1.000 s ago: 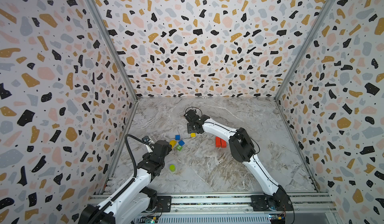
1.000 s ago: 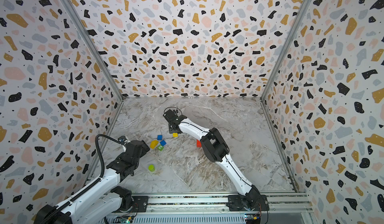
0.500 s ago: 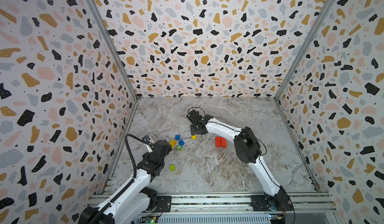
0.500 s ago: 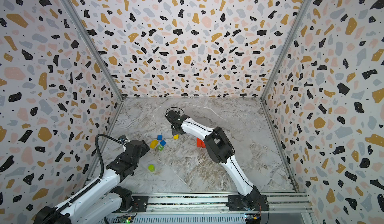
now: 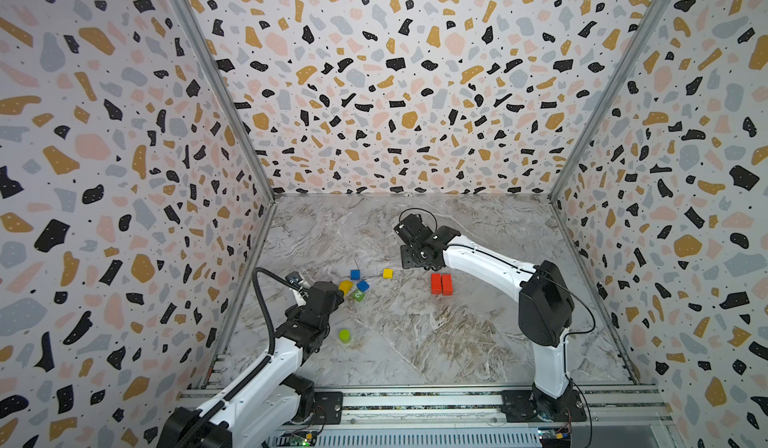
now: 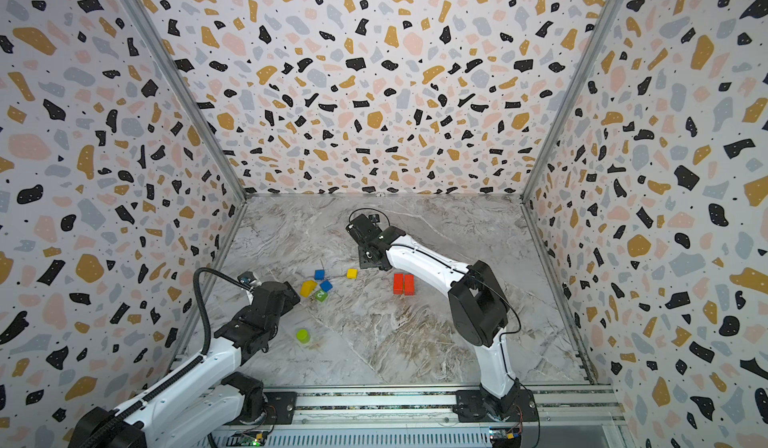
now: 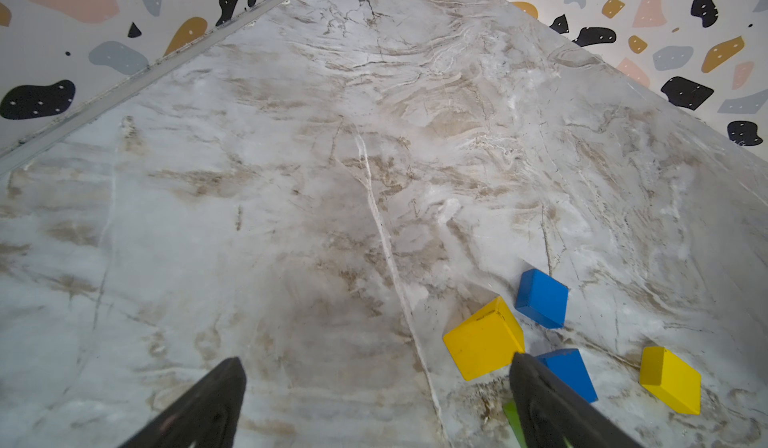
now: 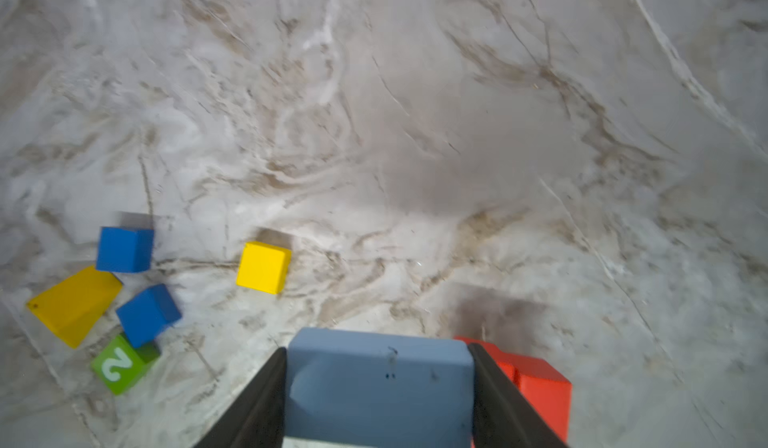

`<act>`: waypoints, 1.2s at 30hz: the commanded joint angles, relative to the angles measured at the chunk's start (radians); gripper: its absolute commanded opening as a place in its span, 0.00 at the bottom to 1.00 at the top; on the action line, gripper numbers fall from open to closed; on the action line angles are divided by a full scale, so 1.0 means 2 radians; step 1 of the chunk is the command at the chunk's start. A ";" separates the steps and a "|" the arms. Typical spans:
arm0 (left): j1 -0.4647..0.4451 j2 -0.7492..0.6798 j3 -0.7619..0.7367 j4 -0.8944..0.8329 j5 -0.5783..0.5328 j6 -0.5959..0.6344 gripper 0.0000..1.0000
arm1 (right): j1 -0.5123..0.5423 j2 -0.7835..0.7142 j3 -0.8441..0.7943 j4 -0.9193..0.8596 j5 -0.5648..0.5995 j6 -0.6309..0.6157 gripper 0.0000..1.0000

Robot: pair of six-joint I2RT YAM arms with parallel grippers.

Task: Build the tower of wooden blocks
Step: 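Carry the light blue block over the two red blocks with the right gripper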

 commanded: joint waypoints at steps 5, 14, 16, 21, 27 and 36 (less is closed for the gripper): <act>0.003 -0.016 -0.011 0.012 -0.011 0.006 1.00 | -0.003 -0.086 -0.099 0.007 0.018 0.051 0.51; 0.004 -0.008 -0.013 0.035 0.036 0.041 1.00 | -0.008 -0.133 -0.182 0.032 0.015 0.068 0.51; 0.004 0.004 -0.009 0.046 0.078 0.069 1.00 | -0.009 -0.133 -0.189 0.038 0.012 0.068 0.51; 0.004 0.021 -0.014 0.077 0.136 0.095 1.00 | -0.018 -0.132 -0.199 0.049 0.004 0.063 0.51; 0.004 0.024 -0.018 0.090 0.153 0.101 1.00 | -0.025 -0.131 -0.216 0.067 -0.006 0.061 0.51; 0.004 0.020 -0.018 0.086 0.146 0.100 1.00 | -0.028 -0.120 -0.220 0.081 -0.009 0.058 0.52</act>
